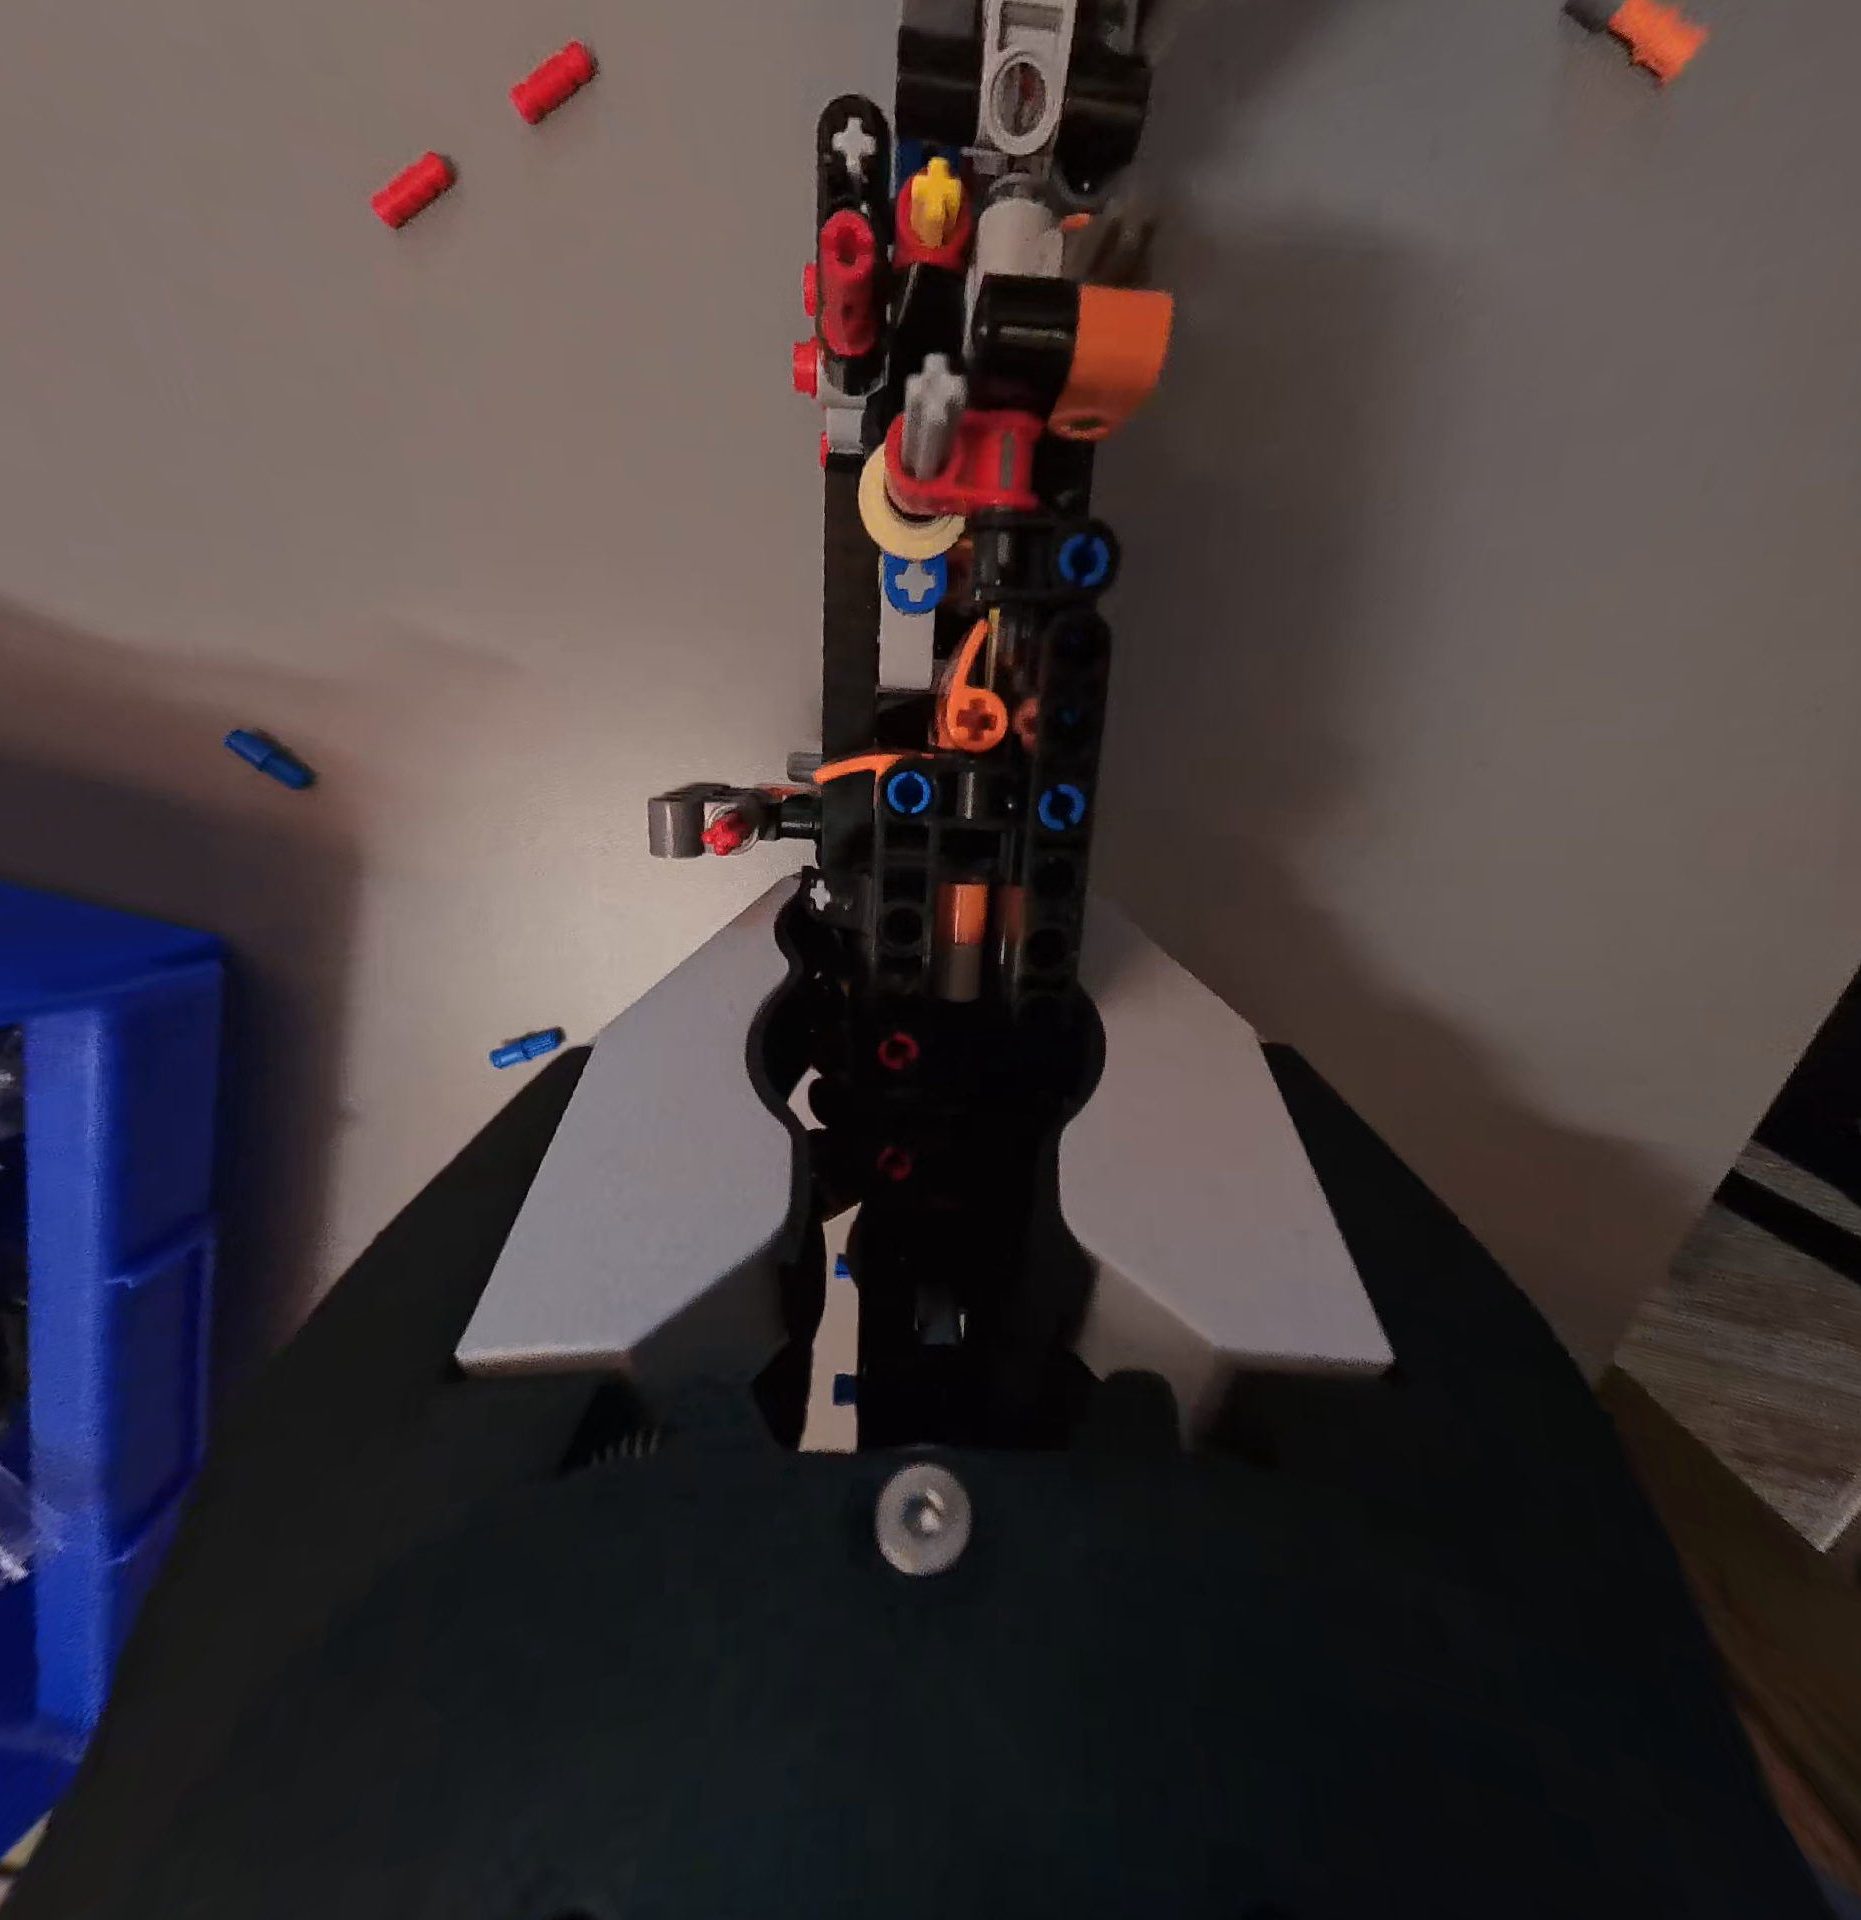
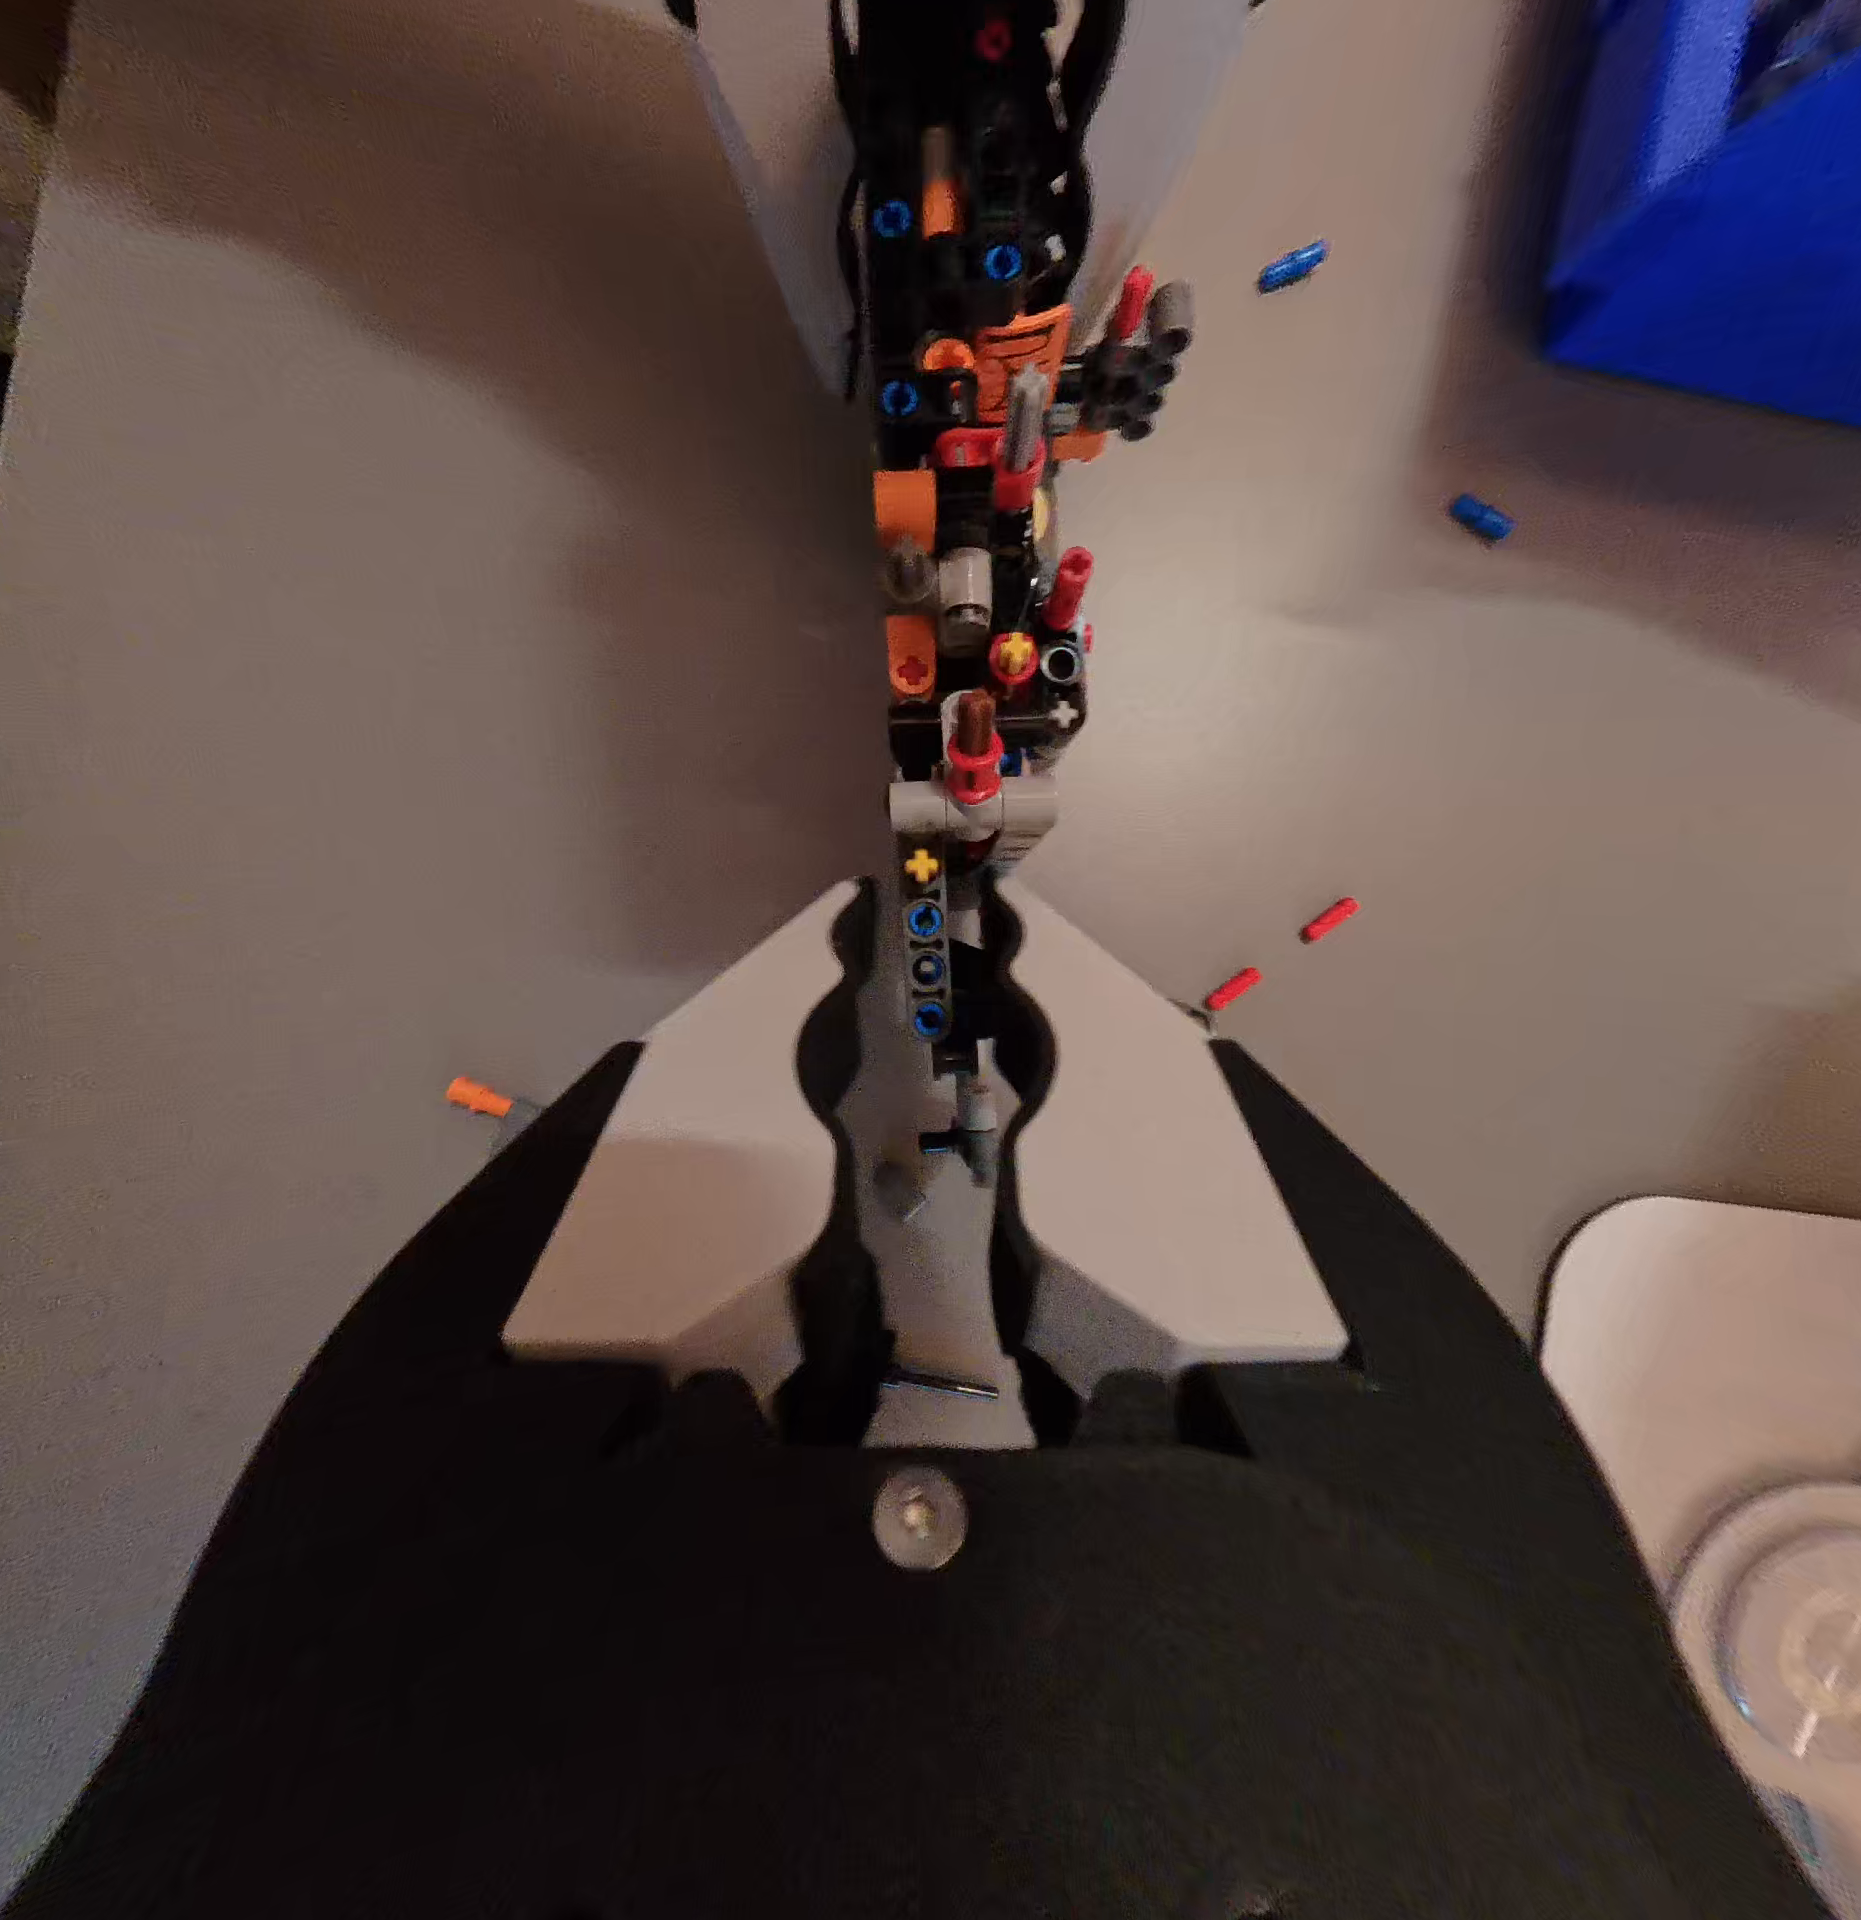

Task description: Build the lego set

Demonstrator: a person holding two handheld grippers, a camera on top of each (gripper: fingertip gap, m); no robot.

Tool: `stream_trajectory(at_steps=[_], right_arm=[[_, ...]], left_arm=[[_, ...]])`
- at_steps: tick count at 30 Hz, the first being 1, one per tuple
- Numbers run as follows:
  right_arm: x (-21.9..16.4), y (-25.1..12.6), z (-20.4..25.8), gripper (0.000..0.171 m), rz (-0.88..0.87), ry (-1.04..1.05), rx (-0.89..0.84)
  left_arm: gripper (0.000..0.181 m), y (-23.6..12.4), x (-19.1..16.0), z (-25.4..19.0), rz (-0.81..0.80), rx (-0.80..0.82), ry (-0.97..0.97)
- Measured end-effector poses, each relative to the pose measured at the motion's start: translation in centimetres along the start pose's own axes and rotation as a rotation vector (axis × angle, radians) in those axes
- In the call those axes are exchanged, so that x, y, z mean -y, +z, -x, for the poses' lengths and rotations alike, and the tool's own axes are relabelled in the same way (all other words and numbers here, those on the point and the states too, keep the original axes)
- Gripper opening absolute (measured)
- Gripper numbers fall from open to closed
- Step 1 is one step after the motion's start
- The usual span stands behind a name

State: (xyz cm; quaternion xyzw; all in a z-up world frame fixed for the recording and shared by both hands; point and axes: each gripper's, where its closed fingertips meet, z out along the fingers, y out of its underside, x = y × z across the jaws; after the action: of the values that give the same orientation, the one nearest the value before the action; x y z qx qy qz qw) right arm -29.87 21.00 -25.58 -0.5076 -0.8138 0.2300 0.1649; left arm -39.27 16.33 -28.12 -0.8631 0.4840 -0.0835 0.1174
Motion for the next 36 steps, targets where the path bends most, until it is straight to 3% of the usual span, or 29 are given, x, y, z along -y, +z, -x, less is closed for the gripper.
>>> stream_trajectory(at_steps=[1,2,5,8,11,14,21,28,31,36], right_arm=[[0.2,-0.4,-0.2,0.03,-0.015,0.006,-0.03],[0.4,-1.1,-0.5,0.04,-0.037,0.002,-0.073],[0.7,-4.6,0.1,0.034,-0.124,0.004,-0.177],[-1.5,-6.0,4.6,0.021,-0.14,0.061,-0.062],[-4.7,-4.0,8.8,0.02,-0.113,0.151,0.03],[-7.3,-1.6,10.8,0.023,-0.084,0.212,0.004],[-9.1,0.8,10.9,0.019,0.017,0.204,-0.128],[-7.9,1.2,14.3,0.017,-0.039,0.353,-0.054],[-7.4,0.2,13.7,0.022,-0.089,0.316,-0.093],[-6.9,0.2,12.4,0.032,-0.093,0.073,-0.08]], left_arm=[[0.038,0.0,0.0,0.0,-0.002,-0.006,0.003],[0.038,0.0,0.0,0.0,-0.004,-0.01,0.0],[0.038,0.0,-0.1,0.0,0.006,-0.018,0.001],[0.038,-0.1,-0.3,-0.3,0.025,-0.047,0.002],[0.038,0.0,-0.2,-0.4,0.031,-0.057,0.0],[0.038,0.0,-0.1,-0.6,0.026,-0.068,0.002],[0.038,0.1,-0.2,-0.8,0.047,-0.076,-0.006],[0.038,0.1,-0.2,-1.1,0.031,-0.075,-0.018],[0.038,0.1,-0.2,-1.2,0.031,-0.075,-0.016],[0.038,0.1,-0.3,-1.2,0.031,-0.08,-0.012]])
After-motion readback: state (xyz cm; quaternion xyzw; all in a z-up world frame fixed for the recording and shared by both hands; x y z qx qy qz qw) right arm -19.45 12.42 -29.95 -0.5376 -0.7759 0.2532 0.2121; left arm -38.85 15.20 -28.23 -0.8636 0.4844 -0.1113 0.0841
